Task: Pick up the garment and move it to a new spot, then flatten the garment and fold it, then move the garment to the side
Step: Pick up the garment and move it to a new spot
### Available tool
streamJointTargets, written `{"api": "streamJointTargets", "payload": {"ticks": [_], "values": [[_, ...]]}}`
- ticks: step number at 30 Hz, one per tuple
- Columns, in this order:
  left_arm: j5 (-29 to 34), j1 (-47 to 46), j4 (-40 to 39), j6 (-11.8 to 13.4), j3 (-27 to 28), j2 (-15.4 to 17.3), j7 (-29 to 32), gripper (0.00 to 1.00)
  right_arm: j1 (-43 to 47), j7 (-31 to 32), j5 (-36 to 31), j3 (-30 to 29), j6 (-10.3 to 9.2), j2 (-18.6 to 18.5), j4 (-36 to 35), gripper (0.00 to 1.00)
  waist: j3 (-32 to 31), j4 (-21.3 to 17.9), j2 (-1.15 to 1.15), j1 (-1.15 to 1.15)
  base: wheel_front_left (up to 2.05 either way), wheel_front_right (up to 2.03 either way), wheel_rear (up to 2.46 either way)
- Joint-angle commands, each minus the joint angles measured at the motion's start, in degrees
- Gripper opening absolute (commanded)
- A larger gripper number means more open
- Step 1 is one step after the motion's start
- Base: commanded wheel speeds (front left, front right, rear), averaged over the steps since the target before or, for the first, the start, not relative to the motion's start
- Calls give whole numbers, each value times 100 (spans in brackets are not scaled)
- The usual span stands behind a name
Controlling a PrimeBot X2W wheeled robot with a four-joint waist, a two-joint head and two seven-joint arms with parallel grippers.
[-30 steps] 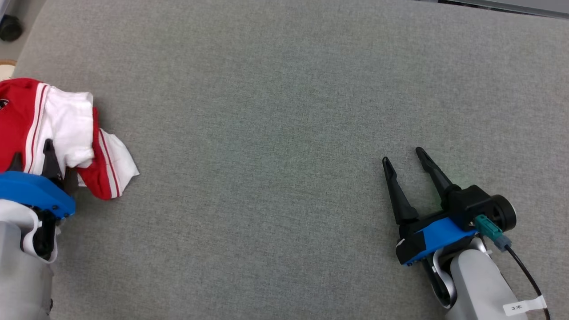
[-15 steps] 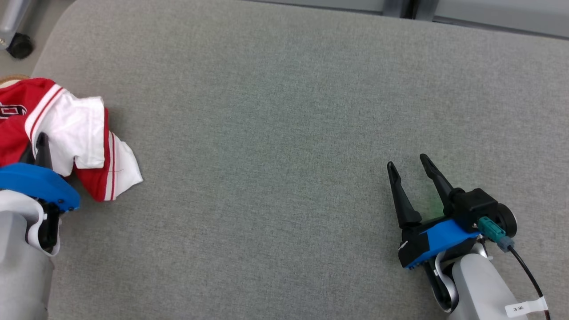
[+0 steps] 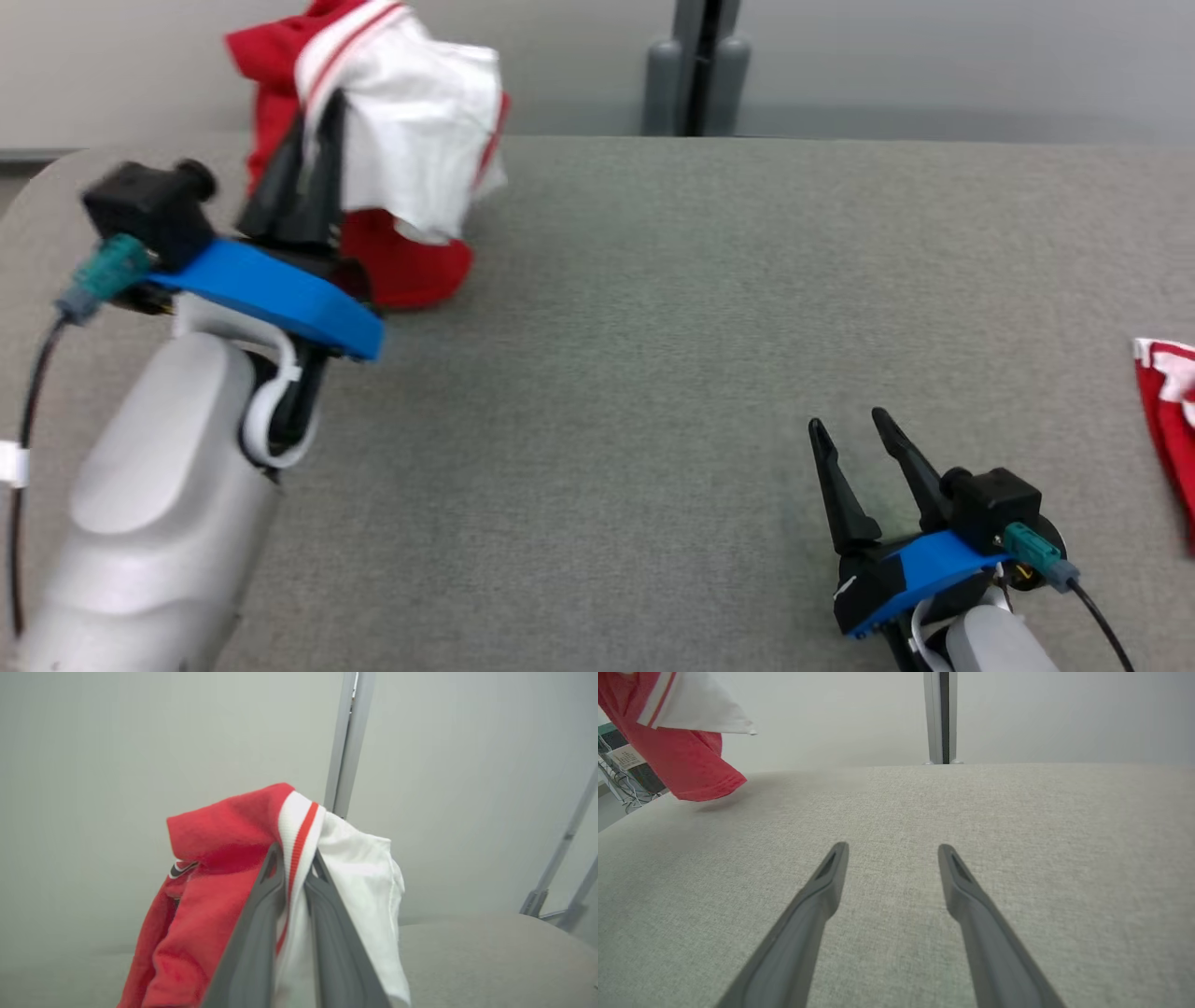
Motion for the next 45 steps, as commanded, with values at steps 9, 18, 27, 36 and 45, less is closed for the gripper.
{"api": "streamJointTargets", "payload": {"ticks": [9,18,27,36,45], "values": [[-214,537,-81,-5,-972,-1094,150,0,168,0,114,76,0,-19,-41,100,-191,-1173,0,0,0,0,0],[-34,1071,1079,54,-1299,-1380,-116,100,208,-1,150,97,0,-16,-76,100,-162,-1340,0,0,0,0,0],[621,2098,551,425,18,-1095,-227,100,258,-1,189,116,0,-19,-39,100,-430,-974,0,0,0,0,0],[1821,3793,-603,450,1549,-1249,-225,100,529,-2,123,16,0,-19,95,100,-912,-738,0,0,0,0,0],[2515,4690,-919,235,2386,-1714,-225,100,913,-1,-61,-248,0,-18,287,100,-1197,-496,0,0,0,0,0]]}}
